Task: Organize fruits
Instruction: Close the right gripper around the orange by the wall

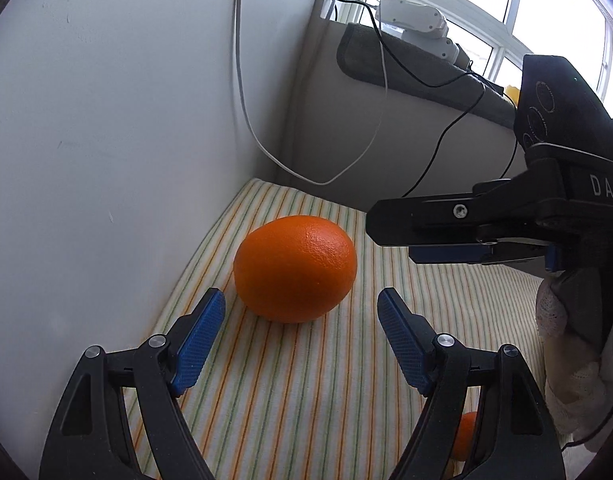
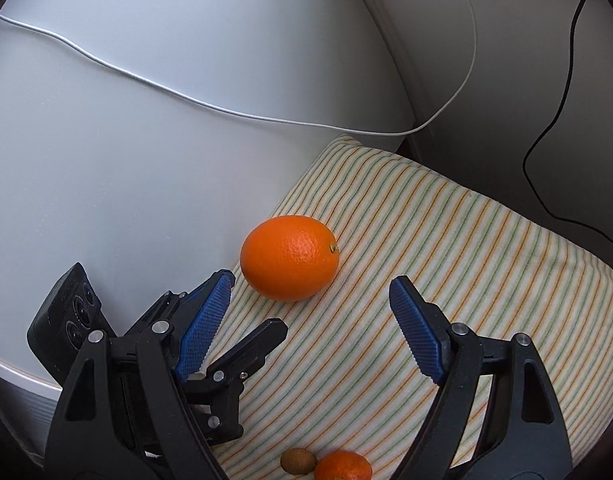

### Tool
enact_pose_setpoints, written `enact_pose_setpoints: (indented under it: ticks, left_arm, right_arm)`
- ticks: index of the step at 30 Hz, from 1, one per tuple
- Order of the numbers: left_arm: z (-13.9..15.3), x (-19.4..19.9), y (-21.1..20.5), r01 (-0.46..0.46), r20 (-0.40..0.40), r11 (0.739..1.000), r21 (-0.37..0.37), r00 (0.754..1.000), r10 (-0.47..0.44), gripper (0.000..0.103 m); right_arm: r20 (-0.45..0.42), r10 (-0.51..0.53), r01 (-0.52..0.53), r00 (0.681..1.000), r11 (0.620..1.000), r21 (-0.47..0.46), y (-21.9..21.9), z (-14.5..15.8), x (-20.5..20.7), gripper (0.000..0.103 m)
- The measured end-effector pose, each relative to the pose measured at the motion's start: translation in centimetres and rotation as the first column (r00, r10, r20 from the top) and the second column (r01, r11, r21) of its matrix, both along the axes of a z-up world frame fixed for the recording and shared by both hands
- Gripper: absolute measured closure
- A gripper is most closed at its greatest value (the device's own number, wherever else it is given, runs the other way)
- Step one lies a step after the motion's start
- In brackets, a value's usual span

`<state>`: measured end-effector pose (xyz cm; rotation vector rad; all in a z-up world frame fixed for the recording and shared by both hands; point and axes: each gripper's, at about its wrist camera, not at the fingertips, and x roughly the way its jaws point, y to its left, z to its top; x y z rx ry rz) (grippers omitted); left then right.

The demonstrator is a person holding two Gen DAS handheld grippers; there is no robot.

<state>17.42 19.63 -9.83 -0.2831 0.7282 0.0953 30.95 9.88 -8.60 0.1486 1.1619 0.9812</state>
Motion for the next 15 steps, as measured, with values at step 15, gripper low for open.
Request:
enact_pose_setpoints:
  ticks: [15]
  left_arm:
    - [-0.8, 1.3, 1.0, 0.024, -0.027, 0.999, -0.027, 0.999, -0.025, 0.024]
  right_arm:
    - [-0.105, 0.035, -0.032, 0.994, 0.999, 0.029, 3.5, -3.0, 1.3, 0.032]
